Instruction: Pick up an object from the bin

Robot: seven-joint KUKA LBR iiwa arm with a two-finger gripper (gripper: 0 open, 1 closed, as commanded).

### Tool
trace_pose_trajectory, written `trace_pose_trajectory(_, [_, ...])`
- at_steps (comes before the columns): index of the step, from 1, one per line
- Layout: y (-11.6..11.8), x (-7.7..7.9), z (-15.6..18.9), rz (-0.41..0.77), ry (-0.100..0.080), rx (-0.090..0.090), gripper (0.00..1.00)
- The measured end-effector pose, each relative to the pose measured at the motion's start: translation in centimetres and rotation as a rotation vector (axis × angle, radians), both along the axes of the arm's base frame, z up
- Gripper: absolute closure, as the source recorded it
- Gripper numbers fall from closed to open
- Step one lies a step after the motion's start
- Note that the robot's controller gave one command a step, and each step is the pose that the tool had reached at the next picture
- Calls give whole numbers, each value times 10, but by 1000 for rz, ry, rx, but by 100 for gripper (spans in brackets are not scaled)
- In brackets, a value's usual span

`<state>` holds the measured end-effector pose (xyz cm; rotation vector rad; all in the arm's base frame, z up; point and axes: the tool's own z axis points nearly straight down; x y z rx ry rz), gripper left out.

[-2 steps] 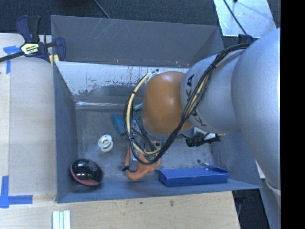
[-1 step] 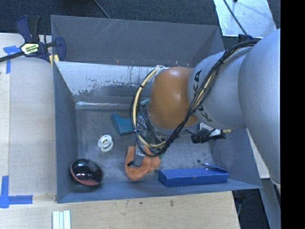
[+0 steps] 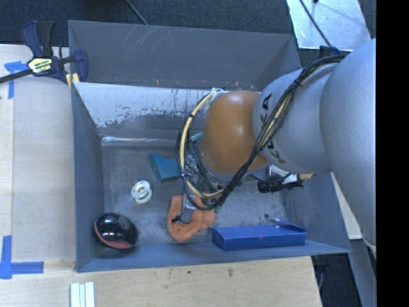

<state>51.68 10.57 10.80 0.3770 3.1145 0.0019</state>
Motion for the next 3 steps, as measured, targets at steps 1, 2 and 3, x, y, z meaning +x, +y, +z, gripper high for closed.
trace_pose_trajectory(1, [8,-22,-38,168,4,0,100])
trace_pose_trajectory(2, [8,-22,-38,167,4,0,100])
trace_pose_trajectory(3, [8,-22,-38,167,4,0,100])
